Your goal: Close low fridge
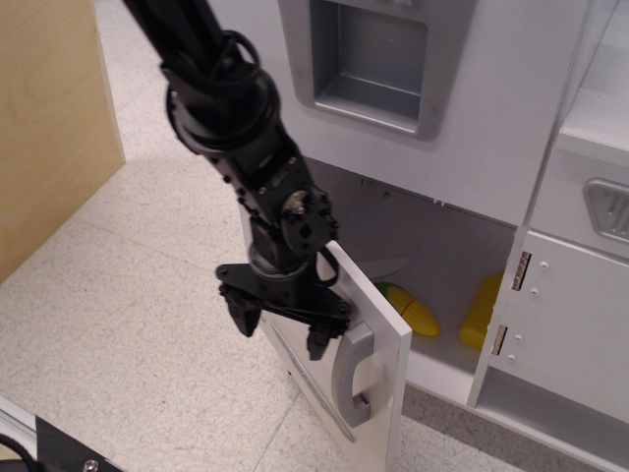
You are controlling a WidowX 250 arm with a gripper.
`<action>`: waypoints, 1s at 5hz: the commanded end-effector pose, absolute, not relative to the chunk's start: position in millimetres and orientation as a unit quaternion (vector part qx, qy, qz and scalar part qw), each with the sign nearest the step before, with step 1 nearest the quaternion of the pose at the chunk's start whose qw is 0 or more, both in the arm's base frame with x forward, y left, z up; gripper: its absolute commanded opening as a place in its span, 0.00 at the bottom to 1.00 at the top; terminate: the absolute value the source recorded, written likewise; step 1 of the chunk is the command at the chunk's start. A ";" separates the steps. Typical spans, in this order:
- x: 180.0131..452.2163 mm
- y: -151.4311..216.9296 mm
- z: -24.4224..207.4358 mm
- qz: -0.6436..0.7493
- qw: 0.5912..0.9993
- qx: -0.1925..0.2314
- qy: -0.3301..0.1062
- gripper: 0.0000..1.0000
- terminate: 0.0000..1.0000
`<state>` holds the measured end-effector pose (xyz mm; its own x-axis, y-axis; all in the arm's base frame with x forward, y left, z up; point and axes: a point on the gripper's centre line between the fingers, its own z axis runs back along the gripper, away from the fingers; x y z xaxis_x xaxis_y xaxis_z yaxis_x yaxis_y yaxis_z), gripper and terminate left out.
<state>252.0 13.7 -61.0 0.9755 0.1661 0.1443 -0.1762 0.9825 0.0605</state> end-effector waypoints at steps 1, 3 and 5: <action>278.5 1.1 -53.5 0.117 0.988 0.023 -0.096 1.00 0.00; 307.4 -5.0 -62.9 0.160 0.980 0.002 -0.116 1.00 0.00; 328.9 -3.4 -66.2 0.191 0.970 0.004 -0.149 1.00 0.00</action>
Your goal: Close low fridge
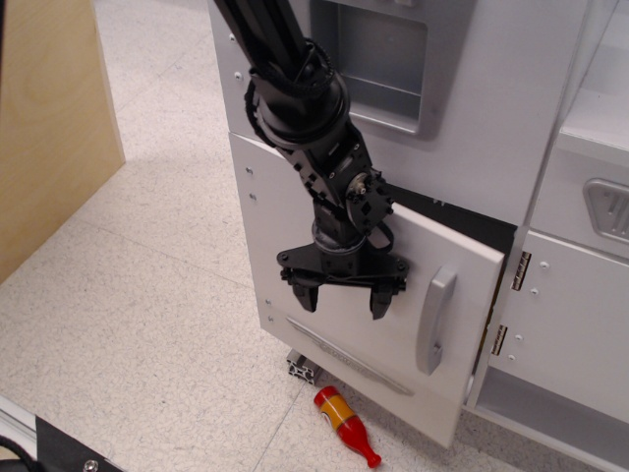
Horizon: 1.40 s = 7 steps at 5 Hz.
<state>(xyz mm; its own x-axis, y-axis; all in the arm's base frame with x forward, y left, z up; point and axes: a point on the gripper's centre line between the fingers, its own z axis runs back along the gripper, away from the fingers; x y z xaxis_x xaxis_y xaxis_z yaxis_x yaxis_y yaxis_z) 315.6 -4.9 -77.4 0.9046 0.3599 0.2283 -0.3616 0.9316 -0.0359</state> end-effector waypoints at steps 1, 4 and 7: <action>340.5 0.6 -67.9 0.203 0.966 0.003 -0.159 1.00 0.00; 337.1 0.0 -64.8 0.202 0.967 0.000 -0.158 1.00 0.00; 297.1 11.8 -46.7 0.157 0.981 0.011 -0.117 1.00 0.00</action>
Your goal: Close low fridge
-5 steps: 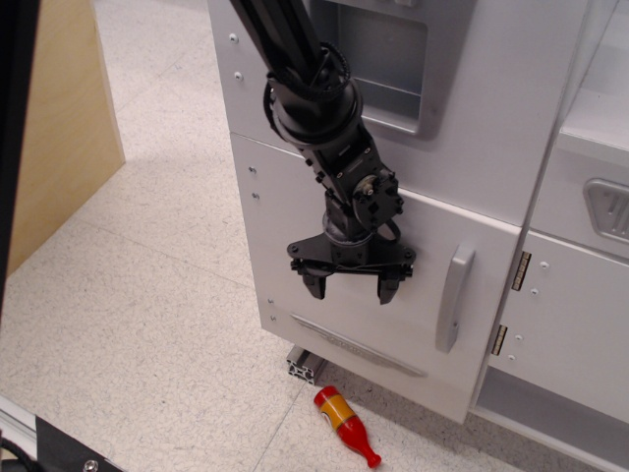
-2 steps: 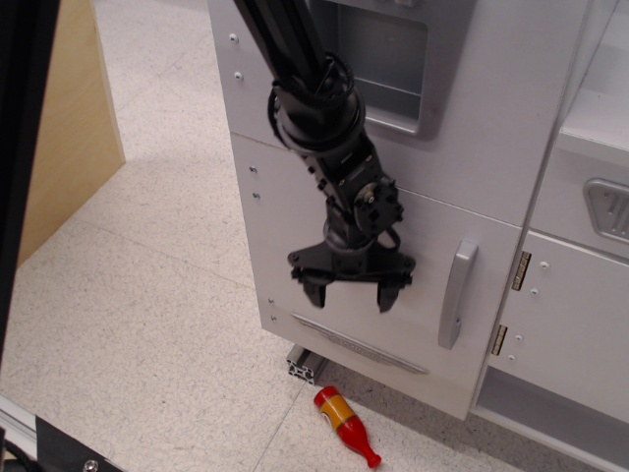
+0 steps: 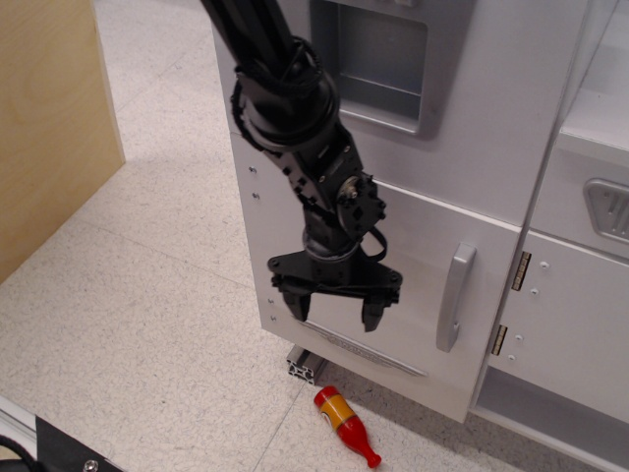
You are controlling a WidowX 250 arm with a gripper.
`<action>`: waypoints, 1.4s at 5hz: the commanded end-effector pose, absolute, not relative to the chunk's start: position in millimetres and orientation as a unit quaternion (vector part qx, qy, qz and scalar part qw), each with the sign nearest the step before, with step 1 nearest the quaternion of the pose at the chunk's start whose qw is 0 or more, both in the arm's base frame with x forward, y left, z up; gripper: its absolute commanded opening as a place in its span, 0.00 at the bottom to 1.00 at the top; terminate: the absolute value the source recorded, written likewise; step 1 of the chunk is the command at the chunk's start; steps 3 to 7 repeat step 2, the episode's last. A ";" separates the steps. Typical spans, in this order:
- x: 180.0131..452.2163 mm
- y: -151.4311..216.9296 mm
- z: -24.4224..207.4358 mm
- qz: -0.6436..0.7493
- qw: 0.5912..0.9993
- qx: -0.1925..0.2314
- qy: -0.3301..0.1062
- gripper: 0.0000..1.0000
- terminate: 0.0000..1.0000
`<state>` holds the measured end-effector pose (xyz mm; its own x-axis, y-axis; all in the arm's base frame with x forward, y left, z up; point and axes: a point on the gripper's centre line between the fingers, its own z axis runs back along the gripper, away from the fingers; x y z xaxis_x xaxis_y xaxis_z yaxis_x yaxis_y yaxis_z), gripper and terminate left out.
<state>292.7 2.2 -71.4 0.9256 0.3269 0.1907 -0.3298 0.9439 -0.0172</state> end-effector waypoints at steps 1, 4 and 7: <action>297.1 11.8 -46.7 0.157 0.981 0.011 -0.117 1.00 0.00; 297.1 11.8 -46.7 0.157 0.981 0.011 -0.117 1.00 1.00; 297.1 11.8 -46.7 0.157 0.981 0.011 -0.117 1.00 1.00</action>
